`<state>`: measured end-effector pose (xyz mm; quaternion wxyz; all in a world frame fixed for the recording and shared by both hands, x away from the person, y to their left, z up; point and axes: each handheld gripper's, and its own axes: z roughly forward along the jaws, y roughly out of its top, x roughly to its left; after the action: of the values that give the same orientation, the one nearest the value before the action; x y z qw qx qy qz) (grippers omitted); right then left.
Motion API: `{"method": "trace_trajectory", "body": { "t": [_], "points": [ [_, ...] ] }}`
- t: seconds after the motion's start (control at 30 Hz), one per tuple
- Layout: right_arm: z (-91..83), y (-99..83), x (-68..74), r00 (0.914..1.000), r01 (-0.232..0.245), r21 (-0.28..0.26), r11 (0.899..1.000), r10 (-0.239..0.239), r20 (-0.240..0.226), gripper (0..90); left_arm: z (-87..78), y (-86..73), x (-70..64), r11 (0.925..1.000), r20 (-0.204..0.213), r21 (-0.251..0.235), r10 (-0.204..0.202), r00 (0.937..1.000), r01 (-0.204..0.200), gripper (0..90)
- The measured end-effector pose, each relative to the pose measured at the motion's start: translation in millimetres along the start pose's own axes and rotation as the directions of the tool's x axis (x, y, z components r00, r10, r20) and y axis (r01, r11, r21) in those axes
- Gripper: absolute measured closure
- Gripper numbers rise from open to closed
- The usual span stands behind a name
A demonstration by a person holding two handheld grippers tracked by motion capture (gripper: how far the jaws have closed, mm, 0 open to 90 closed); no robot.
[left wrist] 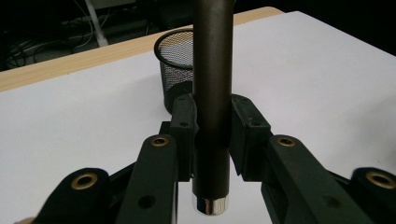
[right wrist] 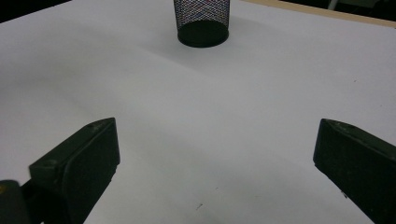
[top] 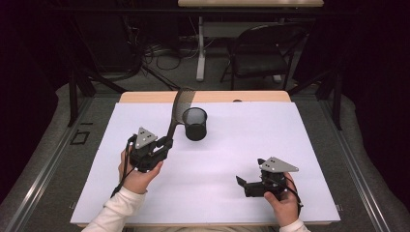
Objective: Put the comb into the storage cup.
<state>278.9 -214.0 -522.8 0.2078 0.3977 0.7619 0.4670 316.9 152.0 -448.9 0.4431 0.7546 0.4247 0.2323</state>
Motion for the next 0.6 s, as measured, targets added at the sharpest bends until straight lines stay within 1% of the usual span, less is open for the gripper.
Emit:
{"method": "trace_trajectory", "body": {
  "t": [0.03,0.33,0.4,0.6],
  "points": [
    [0.3,0.1,0.0,1.0,-0.002,-0.008,1.0,0.002,0.0,0.0,0.0,-0.3,-0.6,1.0,0.001,0.0,0.001,1.0,-0.001,72.6],
    [1.1,2.1,-0.8,0.9991,-0.033,0.003,0.999,0.033,0.027,0.0,0.6,-3.3,-3.8,1.0,0.007,0.002,0.007,1.0,-0.007,72.6],
    [1.1,2.5,-1.3,0.9985,-0.049,0.006,0.999,0.049,0.024,0.0,0.3,-3.6,-3.9,1.0,0.008,0.001,0.008,0.9999,-0.008,72.6],
    [-0.8,4.3,-1.8,0.9981,-0.061,-0.007,0.998,0.061,0.004,0.0,1.3,-6.2,-6.7,0.9999,0.014,-0.004,0.01,0.9999,-0.01,72.6]
  ]
}}
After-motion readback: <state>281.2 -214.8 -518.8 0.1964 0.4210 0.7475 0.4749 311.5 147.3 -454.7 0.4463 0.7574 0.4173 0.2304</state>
